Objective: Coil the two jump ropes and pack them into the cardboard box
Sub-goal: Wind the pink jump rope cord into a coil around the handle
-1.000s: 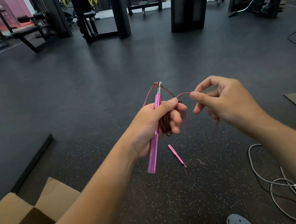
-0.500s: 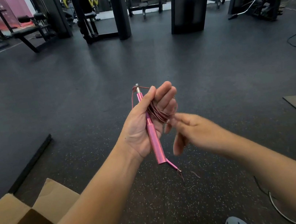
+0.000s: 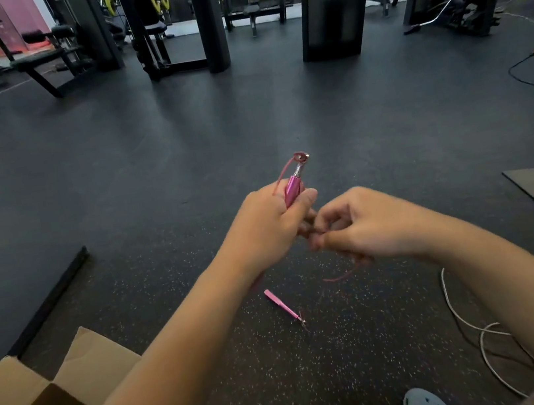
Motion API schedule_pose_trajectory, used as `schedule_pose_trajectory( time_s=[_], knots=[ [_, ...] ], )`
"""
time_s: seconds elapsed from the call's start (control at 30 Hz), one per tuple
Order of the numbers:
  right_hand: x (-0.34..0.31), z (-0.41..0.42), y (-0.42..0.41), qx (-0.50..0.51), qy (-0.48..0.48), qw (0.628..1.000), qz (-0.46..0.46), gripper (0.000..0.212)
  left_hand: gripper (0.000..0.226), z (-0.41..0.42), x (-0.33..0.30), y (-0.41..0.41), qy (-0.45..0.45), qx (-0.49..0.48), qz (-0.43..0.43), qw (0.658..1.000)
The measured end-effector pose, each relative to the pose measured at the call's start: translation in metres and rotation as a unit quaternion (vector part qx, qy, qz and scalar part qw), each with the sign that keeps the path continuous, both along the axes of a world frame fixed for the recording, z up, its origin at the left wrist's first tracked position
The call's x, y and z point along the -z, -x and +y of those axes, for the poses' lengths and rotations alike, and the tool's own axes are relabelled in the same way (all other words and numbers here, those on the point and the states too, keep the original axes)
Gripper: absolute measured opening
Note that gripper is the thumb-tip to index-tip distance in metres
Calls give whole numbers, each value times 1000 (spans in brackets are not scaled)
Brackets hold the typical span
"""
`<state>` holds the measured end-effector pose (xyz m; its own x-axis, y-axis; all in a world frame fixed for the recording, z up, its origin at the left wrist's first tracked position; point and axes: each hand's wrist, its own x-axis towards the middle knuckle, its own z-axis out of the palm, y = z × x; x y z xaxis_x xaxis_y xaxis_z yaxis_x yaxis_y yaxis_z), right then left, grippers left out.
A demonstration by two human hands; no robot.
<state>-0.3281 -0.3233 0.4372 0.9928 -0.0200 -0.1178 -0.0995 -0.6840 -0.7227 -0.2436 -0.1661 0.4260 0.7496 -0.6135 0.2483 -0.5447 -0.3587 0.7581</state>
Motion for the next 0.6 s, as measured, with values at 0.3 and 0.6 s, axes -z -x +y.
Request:
schedule_pose_trajectory(
  time_s=[0.3,0.6],
  knots=[
    [-11,-22,0,38,-22,990,-132,5,44,12,0,-8,-24,90,166,982],
    [-10,-20,-6,60,-46,964,-256,7,29,15,-10,-7,121,178,312,925]
  ],
)
